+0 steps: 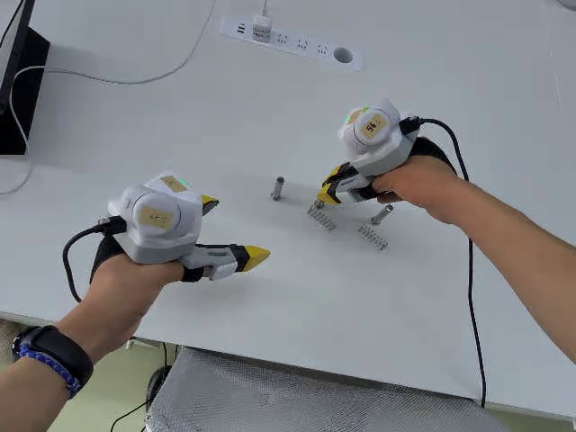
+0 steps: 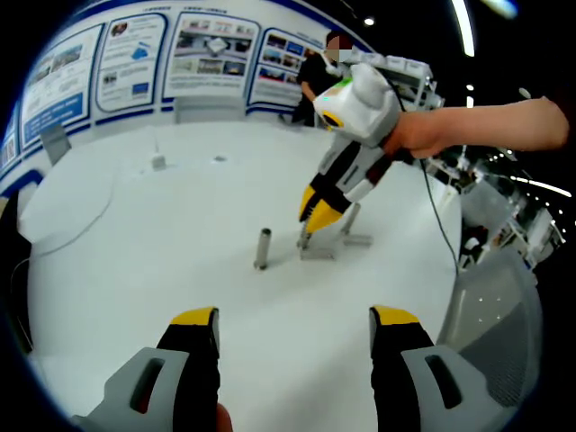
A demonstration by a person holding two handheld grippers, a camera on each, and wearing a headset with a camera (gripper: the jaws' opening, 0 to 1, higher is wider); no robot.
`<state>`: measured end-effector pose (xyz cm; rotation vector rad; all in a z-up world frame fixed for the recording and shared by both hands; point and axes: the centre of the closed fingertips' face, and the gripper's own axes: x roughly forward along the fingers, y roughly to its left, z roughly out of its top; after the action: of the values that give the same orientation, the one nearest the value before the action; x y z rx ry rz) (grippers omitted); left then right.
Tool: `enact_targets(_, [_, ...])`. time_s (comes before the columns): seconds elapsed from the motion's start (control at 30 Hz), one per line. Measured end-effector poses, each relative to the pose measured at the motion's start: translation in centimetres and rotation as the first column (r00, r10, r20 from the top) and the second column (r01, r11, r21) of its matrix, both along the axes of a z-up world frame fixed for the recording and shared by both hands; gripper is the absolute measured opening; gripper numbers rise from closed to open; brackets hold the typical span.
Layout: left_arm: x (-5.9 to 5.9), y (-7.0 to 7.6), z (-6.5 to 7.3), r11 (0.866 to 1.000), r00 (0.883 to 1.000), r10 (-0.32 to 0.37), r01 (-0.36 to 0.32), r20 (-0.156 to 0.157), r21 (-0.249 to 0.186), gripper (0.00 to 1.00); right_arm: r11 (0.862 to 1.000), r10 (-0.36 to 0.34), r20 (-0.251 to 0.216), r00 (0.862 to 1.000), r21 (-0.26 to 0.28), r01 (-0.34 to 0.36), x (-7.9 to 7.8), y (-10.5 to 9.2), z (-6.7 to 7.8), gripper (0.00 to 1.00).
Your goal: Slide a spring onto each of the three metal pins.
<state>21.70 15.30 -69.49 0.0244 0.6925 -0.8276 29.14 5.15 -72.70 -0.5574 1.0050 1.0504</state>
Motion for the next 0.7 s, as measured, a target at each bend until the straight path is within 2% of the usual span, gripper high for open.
enact_targets(0.3, [0.0,0.0,-0.1,1.000,1.000,-0.001,0.001,-0.003,0.001,0.69,1.000,-0.005,-0.004,1.000,-0.007,0.005,0.0,0.0,-0.9,0.13])
enact_targets(0.5, [-0.3,0.0,-0.2,1.000,1.000,-0.003,0.003,-0.008,0.001,0.69,0.999,0.020,0.007,1.000,-0.027,-0.020,-0.1,-0.1,-1.4,0.13])
enact_targets(0.7, [-0.3,-0.1,-0.4,1.000,1.000,-0.001,0.001,-0.014,-0.004,0.69,1.000,0.001,0.005,1.000,-0.019,-0.001,0.0,0.0,-1.7,0.13])
